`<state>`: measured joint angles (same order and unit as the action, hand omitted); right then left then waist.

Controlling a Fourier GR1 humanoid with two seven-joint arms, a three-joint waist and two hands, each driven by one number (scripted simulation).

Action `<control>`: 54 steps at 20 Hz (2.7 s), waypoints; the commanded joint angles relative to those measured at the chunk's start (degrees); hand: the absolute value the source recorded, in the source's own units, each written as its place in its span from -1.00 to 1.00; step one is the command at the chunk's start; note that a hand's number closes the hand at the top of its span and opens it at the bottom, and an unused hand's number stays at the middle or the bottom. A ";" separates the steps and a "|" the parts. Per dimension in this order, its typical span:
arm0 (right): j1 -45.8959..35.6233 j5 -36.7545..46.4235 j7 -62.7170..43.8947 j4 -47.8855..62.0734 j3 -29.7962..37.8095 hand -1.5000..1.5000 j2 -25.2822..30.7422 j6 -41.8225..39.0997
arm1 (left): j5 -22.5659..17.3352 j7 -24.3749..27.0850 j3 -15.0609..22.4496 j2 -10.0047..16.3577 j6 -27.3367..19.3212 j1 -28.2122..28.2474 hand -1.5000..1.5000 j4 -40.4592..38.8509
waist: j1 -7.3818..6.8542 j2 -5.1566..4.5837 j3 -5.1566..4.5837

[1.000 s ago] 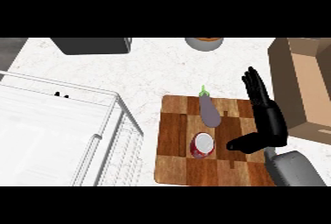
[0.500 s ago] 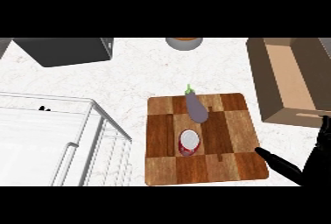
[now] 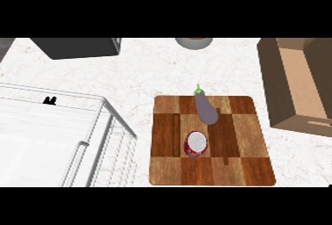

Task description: Pick the can from the cutting board and place it in the cardboard box

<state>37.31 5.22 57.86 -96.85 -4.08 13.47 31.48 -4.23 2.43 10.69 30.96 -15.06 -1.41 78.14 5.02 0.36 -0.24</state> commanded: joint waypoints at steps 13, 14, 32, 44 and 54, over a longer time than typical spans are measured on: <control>32.33 44.12 -24.66 -25.22 -19.66 -1.00 -12.85 12.78 | 2.45 0.11 3.96 -5.18 4.33 -9.29 0.00 -3.58 | -4.74 -1.36 -0.01; 36.03 45.90 -24.98 -25.31 -22.62 -1.00 -13.25 14.37 | 2.94 -1.62 4.99 -4.65 3.92 -6.74 0.00 0.86 | -4.92 -0.96 0.06; 5.27 74.42 -72.79 -24.63 -28.75 -1.00 -13.47 -4.71 | 5.30 -0.63 3.75 -7.99 4.52 -7.28 0.00 -1.52 | -5.47 -0.67 0.22; -13.34 80.49 -87.53 -14.51 -31.41 -1.00 -13.47 -10.40 | 7.12 0.52 0.87 -8.61 7.10 -5.89 0.00 -2.30 | -5.24 -0.44 0.24; -21.88 78.60 -92.89 -4.58 -31.00 -1.00 -13.47 -6.59 | 8.41 -0.04 -2.19 -10.25 9.06 -9.49 0.00 -5.13 | -4.87 -0.45 0.24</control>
<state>21.07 83.86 -30.87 -107.27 -34.59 0.05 23.36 4.07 2.27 7.55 22.75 -8.69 -7.01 75.07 -0.39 0.10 0.07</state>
